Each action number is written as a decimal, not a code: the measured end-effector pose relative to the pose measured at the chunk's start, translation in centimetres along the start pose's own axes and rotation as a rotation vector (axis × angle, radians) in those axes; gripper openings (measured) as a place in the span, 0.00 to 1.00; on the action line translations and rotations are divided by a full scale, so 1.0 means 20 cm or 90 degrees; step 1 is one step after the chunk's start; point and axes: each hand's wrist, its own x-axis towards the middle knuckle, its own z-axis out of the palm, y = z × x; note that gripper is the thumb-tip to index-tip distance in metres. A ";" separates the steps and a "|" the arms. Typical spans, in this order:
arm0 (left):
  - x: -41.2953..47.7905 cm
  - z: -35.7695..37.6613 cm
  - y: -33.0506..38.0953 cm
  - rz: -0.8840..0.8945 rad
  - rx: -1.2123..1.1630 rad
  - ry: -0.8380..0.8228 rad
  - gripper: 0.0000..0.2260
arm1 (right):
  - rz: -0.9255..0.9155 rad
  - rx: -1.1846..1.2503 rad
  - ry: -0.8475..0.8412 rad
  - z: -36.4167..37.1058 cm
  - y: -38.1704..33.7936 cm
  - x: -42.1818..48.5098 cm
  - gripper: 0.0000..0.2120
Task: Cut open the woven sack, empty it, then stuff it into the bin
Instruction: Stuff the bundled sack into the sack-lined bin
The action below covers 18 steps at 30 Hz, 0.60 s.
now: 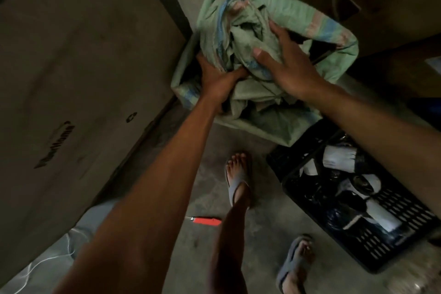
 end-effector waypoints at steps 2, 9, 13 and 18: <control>0.12 0.05 -0.08 -0.010 0.009 -0.007 0.56 | 0.013 -0.008 -0.014 0.05 0.13 0.11 0.35; 0.38 0.11 -0.25 -0.008 0.158 -0.044 0.58 | 0.169 -0.088 -0.033 0.11 0.47 0.32 0.36; 0.30 0.07 -0.22 0.011 0.246 -0.066 0.57 | 0.153 -0.053 -0.028 0.07 0.42 0.20 0.36; -0.02 0.03 -0.11 0.006 0.258 -0.030 0.42 | 0.110 -0.123 -0.045 -0.03 0.27 -0.12 0.34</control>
